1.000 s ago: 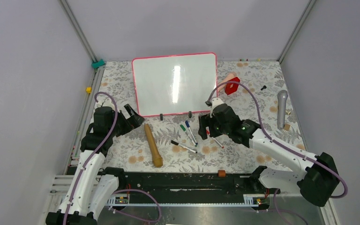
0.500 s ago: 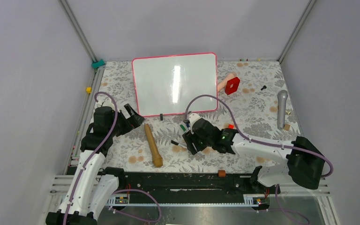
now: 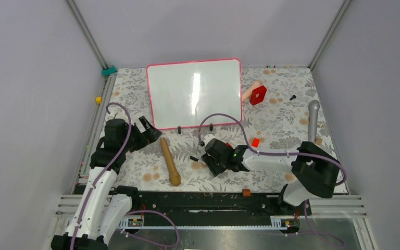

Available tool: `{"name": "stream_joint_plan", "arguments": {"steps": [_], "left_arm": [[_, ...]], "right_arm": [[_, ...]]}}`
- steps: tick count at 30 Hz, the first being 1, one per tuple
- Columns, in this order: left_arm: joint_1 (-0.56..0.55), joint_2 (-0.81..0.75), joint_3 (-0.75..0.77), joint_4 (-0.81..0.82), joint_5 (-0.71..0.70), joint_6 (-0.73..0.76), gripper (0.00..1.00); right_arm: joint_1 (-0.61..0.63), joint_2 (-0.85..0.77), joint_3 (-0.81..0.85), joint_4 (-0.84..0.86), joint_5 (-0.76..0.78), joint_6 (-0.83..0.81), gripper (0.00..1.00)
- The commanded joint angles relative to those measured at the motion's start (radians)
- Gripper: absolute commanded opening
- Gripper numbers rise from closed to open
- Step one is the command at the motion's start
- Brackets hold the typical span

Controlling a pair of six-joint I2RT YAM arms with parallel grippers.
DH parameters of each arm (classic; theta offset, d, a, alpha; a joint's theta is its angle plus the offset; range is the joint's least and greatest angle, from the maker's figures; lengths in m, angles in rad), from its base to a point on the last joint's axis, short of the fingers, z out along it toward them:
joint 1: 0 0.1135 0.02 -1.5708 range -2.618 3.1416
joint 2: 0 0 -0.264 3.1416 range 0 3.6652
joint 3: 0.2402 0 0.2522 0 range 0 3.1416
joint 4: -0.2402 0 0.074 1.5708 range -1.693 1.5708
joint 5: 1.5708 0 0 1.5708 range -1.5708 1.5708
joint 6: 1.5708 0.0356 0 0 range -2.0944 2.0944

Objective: Write a sentence on the whiteboard
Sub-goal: Pick up the whiteboard marker from the center of the board, then pass from the right arm to the left

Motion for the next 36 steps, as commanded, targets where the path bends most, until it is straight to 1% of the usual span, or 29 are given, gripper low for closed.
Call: {"name": "stream_joint_plan", "arguments": {"steps": [1,3,5,7,9,10,11,16,17,19,21,24,29,36], "left_arm": [[-0.002,-0.006,0.0,0.052,0.025,0.01,0.99],[-0.002,-0.005,0.0,0.051,0.025,0.01,0.99],[-0.003,-0.006,0.001,0.052,0.025,0.011,0.99],[-0.002,-0.006,-0.003,0.055,0.032,0.014,0.99],[-0.003,-0.005,-0.008,0.069,0.064,0.02,0.99],[-0.002,-0.004,-0.011,0.079,0.089,0.025,0.99],[-0.003,-0.004,-0.016,0.09,0.119,0.028,0.99],[-0.03,0.011,-0.042,0.16,0.288,0.012,0.95],[-0.037,0.016,-0.049,0.176,0.311,-0.01,0.94],[-0.048,0.025,-0.071,0.235,0.366,-0.079,0.88],[-0.071,0.033,-0.093,0.326,0.415,-0.16,0.84],[-0.114,0.037,-0.106,0.408,0.426,-0.262,0.81],[-0.16,0.054,-0.09,0.443,0.42,-0.317,0.78],[-0.183,0.079,-0.091,0.444,0.443,-0.341,0.61]], "right_arm": [[0.01,0.057,0.044,0.004,0.039,0.006,0.52],[0.01,0.077,0.046,0.004,0.04,0.01,0.48],[0.01,0.095,0.051,0.002,0.043,0.011,0.42],[0.009,0.109,0.059,-0.008,0.043,0.009,0.3],[0.01,0.102,0.07,-0.026,0.043,0.008,0.14],[0.01,0.083,0.069,-0.025,0.042,0.009,0.09],[0.009,0.05,0.057,-0.015,0.036,0.009,0.07],[0.009,-0.168,0.002,0.038,0.016,0.008,0.0],[0.009,-0.199,0.005,0.034,0.006,0.004,0.0],[0.008,-0.245,0.022,0.013,-0.032,-0.001,0.0],[0.009,-0.268,0.063,-0.037,-0.134,-0.012,0.0],[0.008,-0.28,0.144,-0.108,-0.22,-0.006,0.0],[0.009,-0.304,0.202,-0.121,-0.287,0.009,0.0],[0.009,-0.284,0.243,-0.126,-0.316,0.009,0.0]]}}
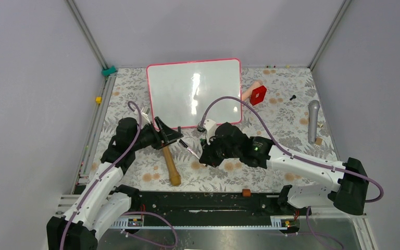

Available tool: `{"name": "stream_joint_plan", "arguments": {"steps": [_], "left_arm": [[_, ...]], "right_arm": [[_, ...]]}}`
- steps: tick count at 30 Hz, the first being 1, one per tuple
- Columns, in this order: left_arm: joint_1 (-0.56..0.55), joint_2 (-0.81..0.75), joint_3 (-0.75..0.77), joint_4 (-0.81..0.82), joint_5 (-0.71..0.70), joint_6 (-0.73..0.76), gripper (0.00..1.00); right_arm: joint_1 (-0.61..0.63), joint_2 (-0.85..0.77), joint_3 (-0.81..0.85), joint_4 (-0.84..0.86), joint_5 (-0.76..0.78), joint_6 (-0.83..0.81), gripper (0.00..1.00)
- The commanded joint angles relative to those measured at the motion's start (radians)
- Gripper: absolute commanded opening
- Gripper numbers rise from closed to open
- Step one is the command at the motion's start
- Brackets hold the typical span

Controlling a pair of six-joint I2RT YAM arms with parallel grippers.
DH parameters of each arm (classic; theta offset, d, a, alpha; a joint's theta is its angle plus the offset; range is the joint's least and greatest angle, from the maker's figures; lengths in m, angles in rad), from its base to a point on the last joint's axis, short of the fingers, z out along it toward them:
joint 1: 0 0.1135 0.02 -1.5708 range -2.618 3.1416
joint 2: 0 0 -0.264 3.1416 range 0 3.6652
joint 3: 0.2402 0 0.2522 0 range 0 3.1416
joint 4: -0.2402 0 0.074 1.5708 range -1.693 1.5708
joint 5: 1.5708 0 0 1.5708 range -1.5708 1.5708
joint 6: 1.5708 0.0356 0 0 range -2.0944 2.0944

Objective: Write a sentence on the whiteboard
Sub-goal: Pass from the right arm to the left

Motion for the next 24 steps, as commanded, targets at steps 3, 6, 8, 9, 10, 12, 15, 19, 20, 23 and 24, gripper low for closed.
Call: {"name": "stream_joint_plan", "arguments": {"steps": [3,6,8,9,10,12,15,19,20,23,24], "left_arm": [[-0.017,0.004,0.014,0.063,0.053,-0.043,0.56],[-0.021,-0.002,0.008,0.063,0.045,-0.06,0.56],[-0.027,-0.002,0.005,0.063,0.045,-0.066,0.56],[-0.03,-0.002,0.004,0.062,0.045,-0.068,0.56],[-0.032,-0.001,0.001,0.063,0.047,-0.07,0.56],[-0.036,0.002,-0.002,0.063,0.052,-0.073,0.48],[-0.038,0.009,-0.001,0.064,0.067,-0.075,0.38],[-0.038,0.006,-0.001,0.062,0.087,-0.078,0.37],[-0.038,0.003,-0.003,0.062,0.088,-0.078,0.37],[-0.038,-0.003,-0.011,0.062,0.089,-0.079,0.37],[-0.038,-0.004,-0.014,0.062,0.089,-0.079,0.37]], "right_arm": [[0.005,0.007,0.067,-0.019,-0.049,0.004,0.0],[0.005,0.019,0.076,-0.021,-0.045,0.003,0.0],[0.006,0.03,0.081,-0.021,-0.037,0.005,0.0],[0.005,0.036,0.084,-0.022,-0.035,0.005,0.0],[0.005,0.041,0.087,-0.021,-0.031,0.006,0.0],[0.005,0.052,0.097,-0.022,-0.028,0.008,0.0],[0.004,0.07,0.114,-0.02,-0.032,0.009,0.0],[0.004,0.081,0.122,-0.02,-0.03,0.008,0.0],[0.004,0.083,0.123,-0.02,-0.026,0.01,0.0],[-0.002,0.085,0.124,-0.021,-0.022,0.025,0.0],[-0.006,0.088,0.125,-0.02,-0.025,0.03,0.0]]}}
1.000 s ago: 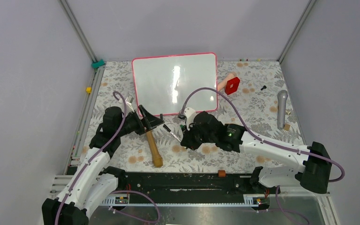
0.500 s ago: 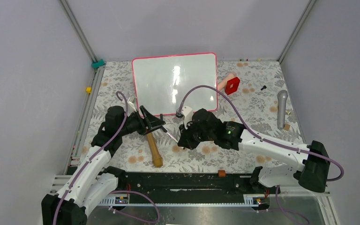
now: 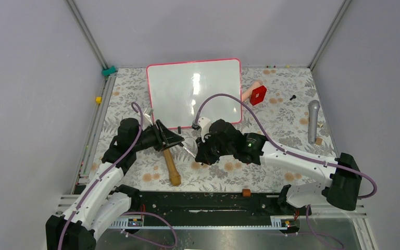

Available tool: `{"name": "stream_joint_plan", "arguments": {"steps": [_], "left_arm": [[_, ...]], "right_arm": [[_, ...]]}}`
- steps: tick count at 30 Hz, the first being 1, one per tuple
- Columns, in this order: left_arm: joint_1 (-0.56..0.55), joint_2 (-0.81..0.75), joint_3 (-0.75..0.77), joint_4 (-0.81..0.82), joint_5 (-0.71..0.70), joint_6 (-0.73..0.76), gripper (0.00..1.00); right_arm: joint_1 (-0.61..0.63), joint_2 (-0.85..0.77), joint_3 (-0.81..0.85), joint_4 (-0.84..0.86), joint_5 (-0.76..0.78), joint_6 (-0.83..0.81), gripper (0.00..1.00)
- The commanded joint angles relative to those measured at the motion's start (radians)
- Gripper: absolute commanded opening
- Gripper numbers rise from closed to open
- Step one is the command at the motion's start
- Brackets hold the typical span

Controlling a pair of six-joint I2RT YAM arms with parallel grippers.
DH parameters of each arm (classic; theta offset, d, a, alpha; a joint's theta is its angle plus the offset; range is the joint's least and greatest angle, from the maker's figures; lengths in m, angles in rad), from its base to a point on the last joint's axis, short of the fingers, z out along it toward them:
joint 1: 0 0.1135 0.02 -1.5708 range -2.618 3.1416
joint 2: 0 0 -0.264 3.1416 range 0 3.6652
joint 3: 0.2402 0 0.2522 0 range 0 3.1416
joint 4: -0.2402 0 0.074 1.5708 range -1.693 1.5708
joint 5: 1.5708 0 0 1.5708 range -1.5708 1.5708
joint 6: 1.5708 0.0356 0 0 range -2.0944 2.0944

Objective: Write a sentence on the whiteboard
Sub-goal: Pass from the right arm to the left, then open the pen cap of the whiteboard marker.

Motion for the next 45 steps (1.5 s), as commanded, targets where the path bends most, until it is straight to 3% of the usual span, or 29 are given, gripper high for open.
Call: {"name": "stream_joint_plan", "arguments": {"steps": [1,8,10,11,13,14,17,19,24,28,34,45], "left_arm": [[-0.004,-0.012,-0.015,0.051,0.035,-0.01,0.36],[-0.006,-0.005,-0.017,0.052,0.047,-0.008,0.02],[-0.006,-0.004,-0.015,0.052,0.048,-0.007,0.0],[-0.006,-0.004,-0.014,0.053,0.05,-0.009,0.0],[-0.006,-0.007,-0.008,0.053,0.049,-0.024,0.0],[-0.005,-0.009,-0.008,0.063,0.049,-0.037,0.0],[-0.005,-0.033,-0.032,0.143,0.024,-0.14,0.0],[-0.004,-0.067,-0.083,0.285,-0.002,-0.268,0.0],[-0.005,-0.097,-0.151,0.527,-0.106,-0.492,0.0],[-0.008,-0.064,-0.104,0.531,-0.106,-0.503,0.0],[-0.024,-0.044,-0.1,0.588,-0.122,-0.555,0.0],[-0.056,-0.047,-0.111,0.62,-0.153,-0.574,0.0]], "right_arm": [[-0.01,0.008,0.048,0.001,-0.007,0.027,0.0],[-0.028,0.006,0.045,0.002,-0.019,0.032,0.0],[-0.031,0.002,0.043,0.003,-0.023,0.033,0.0],[-0.033,0.0,0.042,0.002,-0.022,0.036,0.04],[-0.04,-0.014,0.035,0.008,-0.02,0.054,0.55],[-0.046,-0.027,0.024,0.025,-0.017,0.069,0.62],[-0.07,-0.111,-0.055,0.128,0.001,0.122,0.68],[-0.089,-0.183,-0.12,0.229,0.039,0.186,0.69],[-0.107,-0.323,-0.314,0.622,0.181,0.416,0.8],[-0.107,-0.308,-0.333,0.718,0.235,0.508,0.8],[-0.107,-0.221,-0.304,0.811,0.161,0.586,0.75],[-0.107,-0.154,-0.286,0.887,0.124,0.62,0.57]]}}
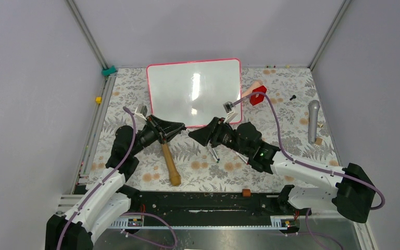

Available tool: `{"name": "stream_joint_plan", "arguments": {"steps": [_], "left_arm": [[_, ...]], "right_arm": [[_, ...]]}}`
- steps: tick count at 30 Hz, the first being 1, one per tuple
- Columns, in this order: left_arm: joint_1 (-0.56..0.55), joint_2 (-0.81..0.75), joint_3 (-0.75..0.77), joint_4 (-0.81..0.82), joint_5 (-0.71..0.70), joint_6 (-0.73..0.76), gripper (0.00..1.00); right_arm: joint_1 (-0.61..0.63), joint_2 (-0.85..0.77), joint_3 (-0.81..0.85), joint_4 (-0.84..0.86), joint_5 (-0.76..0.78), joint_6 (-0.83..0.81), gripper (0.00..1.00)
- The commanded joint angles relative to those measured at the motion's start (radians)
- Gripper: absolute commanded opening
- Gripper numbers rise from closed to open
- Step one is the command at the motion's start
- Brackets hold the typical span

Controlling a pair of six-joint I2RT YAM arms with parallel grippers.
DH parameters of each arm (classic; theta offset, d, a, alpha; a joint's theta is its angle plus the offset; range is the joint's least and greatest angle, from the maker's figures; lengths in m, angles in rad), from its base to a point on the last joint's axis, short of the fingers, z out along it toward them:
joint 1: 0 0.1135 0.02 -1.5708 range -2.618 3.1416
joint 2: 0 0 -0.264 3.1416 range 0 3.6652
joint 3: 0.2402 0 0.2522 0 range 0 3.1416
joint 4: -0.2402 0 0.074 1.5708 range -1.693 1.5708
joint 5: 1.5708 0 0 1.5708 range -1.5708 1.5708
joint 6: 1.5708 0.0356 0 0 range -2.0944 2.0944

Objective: Write a sentence on the whiteboard
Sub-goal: Open the pen cap of the whiteboard marker.

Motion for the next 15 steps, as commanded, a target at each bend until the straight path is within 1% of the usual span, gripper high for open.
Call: {"name": "stream_joint_plan", "arguments": {"steps": [1,3,4,12,15], "left_arm": [[-0.012,-0.003,0.026,0.079,-0.036,-0.031,0.0],[-0.014,0.001,0.025,0.08,-0.039,-0.03,0.0],[-0.015,0.001,0.022,0.08,-0.041,-0.031,0.0],[-0.016,0.01,0.01,0.098,-0.045,-0.04,0.0],[-0.015,0.005,0.006,0.097,-0.048,-0.046,0.0]], "right_arm": [[-0.003,0.008,0.042,0.107,-0.011,0.031,0.56],[-0.003,0.011,0.042,0.111,-0.017,0.032,0.52],[-0.004,0.014,0.044,0.11,-0.019,0.029,0.48],[-0.003,-0.002,0.035,0.1,-0.01,0.018,0.0],[-0.003,-0.033,0.015,0.089,0.008,0.007,0.0]]}}
